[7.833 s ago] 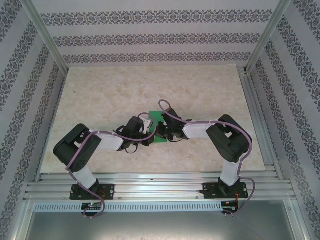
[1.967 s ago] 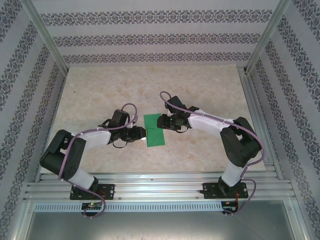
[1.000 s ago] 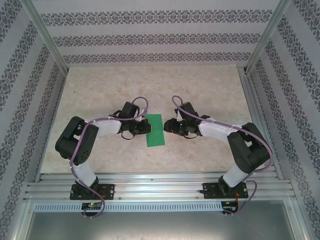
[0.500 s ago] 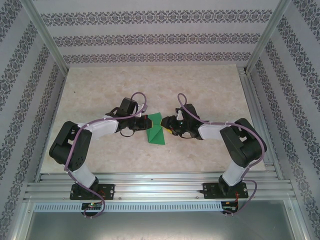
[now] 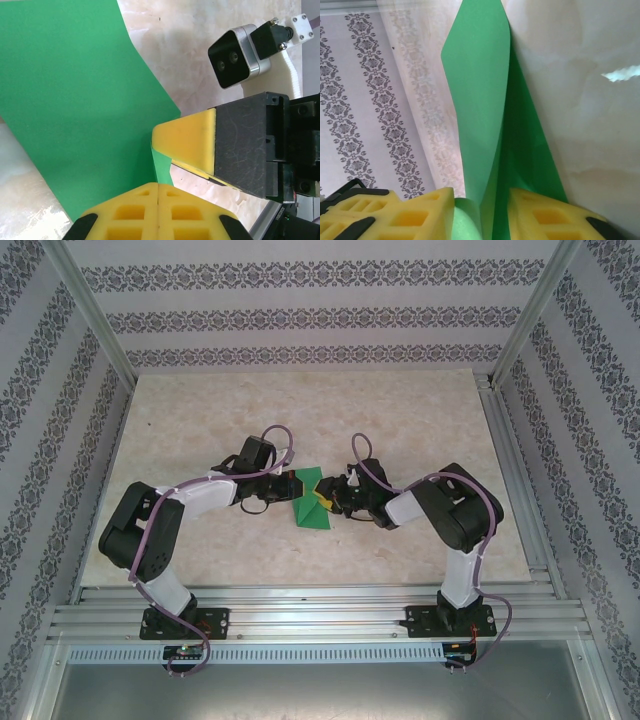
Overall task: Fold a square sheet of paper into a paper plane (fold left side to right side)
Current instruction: Turn over the paper at the center of the table.
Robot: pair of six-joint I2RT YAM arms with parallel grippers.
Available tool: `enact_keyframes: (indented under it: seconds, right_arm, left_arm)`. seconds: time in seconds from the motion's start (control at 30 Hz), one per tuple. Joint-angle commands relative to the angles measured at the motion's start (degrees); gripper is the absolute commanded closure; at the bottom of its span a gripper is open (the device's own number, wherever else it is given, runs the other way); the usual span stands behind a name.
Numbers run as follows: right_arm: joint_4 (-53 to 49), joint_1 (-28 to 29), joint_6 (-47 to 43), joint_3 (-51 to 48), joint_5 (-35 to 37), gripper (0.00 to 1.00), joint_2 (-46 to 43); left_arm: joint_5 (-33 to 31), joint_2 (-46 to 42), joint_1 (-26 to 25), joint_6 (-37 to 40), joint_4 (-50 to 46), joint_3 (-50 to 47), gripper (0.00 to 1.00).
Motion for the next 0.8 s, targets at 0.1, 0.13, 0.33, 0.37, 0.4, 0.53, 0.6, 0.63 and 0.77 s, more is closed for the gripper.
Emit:
enact_keyframes:
  seconds: [0.1, 0.13, 0.33, 0.37, 0.4, 0.53, 0.6, 0.63, 0.77]
  right_arm:
    - [1.84, 0.81, 0.27, -0.3, 0.45, 0.79, 0.11]
    - [1.36, 0.82, 0.06, -0.35, 0.45, 0.8, -0.07]
    - [-3.21, 0.29, -3.03, -0.84, 1.37, 0.94, -3.61]
    - [-3.95, 0.16, -3.51, -0.78, 1.55, 0.95, -4.37]
    - [-4.46, 0.0, -4.14, -0.75, 1.69, 0.97, -5.26]
    - [-5.02, -0.92, -5.71, -1.05, 1.32, 1.0, -9.64]
    - [-4.0, -1.87, -5.6, -1.73, 0.68, 1.0, -12.61]
    - [-3.81, -2.28, -5.58, -1.97, 0.55, 1.0, -13.91]
    - [-6.91, -3.44, -5.38, -1.72, 0.37, 1.0, -20.98]
  left_arm:
    - [-2.14, 1.2, -0.6, -0.45, -0.93, -0.57, 1.0]
    - [-2.36, 1.16, -0.65, -0.36, -1.19, -0.57, 1.0]
    - [-3.5, -0.29, -0.23, 0.19, -2.63, -0.57, 0.89]
    - [-3.52, -1.16, 0.05, 0.28, -2.68, -0.72, 0.85]
    - [-3.68, -2.44, 0.4, 0.27, -2.94, -1.01, 0.8]
    - [-3.39, -10.27, 3.51, -1.13, -2.75, -4.03, 0.41]
    - [-1.13, -15.56, 6.02, -4.7, 0.5, -7.68, 0.25]
    - [0.27, -17.76, 7.06, -6.92, 2.86, -9.49, 0.16]
    - [5.67, -24.14, 8.69, -19.98, 16.43, -16.15, 0.0]
